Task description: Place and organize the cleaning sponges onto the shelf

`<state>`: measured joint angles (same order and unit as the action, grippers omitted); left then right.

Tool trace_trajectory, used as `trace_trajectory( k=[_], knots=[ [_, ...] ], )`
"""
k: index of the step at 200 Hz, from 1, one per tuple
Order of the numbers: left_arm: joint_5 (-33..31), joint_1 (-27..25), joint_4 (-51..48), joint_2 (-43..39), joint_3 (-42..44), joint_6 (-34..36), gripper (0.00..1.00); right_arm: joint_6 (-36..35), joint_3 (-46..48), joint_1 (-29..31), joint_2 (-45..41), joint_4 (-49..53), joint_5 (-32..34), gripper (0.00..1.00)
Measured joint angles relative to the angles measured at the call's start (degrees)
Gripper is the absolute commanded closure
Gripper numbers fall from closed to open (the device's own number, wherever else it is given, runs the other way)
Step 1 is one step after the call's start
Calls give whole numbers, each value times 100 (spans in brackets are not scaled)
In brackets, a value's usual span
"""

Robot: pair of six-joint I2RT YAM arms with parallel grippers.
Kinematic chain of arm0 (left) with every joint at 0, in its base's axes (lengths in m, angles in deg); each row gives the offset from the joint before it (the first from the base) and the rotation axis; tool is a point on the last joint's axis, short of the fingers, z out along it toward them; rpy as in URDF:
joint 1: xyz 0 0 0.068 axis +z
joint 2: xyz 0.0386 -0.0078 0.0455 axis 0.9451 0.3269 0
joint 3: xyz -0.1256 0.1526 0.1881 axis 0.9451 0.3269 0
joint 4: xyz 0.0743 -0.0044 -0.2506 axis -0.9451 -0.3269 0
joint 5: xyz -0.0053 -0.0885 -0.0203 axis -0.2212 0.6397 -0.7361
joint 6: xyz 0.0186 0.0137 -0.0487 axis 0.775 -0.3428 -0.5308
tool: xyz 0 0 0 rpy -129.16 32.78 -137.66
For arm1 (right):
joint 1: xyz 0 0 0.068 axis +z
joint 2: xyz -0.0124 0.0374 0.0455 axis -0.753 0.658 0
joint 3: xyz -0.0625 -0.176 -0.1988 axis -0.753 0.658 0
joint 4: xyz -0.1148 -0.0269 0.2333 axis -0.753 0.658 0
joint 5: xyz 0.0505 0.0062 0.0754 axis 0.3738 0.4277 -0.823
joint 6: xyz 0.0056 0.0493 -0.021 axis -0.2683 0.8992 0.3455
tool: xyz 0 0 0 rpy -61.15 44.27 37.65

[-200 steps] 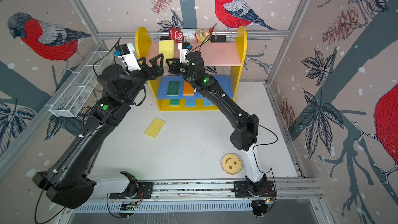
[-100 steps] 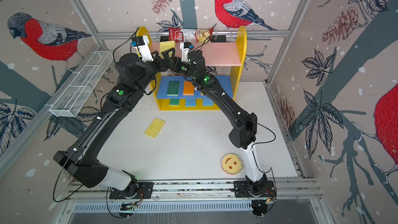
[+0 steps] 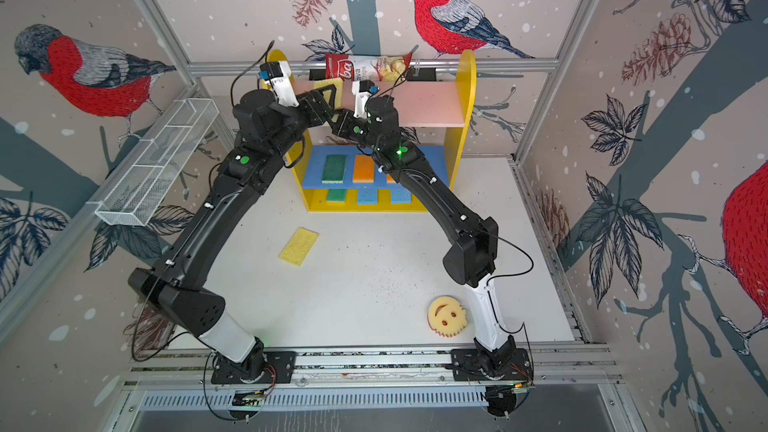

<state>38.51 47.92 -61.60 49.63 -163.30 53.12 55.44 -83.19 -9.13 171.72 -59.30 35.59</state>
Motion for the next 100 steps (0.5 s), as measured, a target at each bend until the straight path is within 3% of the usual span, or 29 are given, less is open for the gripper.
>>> trace_trajectory(
  k=[14, 43, 62, 100],
  knots=[
    [149, 98, -13, 144, -188, -153, 43, 15, 0, 0, 0, -4, 4, 84],
    [411, 247, -70, 452, -492, -313, 78, 131, -2, -26, 0, -31, -9, 77],
    [431, 295, -181, 568, -551, -382, 92, 181, -2, -74, 2, -48, -48, 76],
    [426, 304, -380, 697, -562, -459, 97, 310, -2, -170, 52, -225, -57, 70]
  ],
)
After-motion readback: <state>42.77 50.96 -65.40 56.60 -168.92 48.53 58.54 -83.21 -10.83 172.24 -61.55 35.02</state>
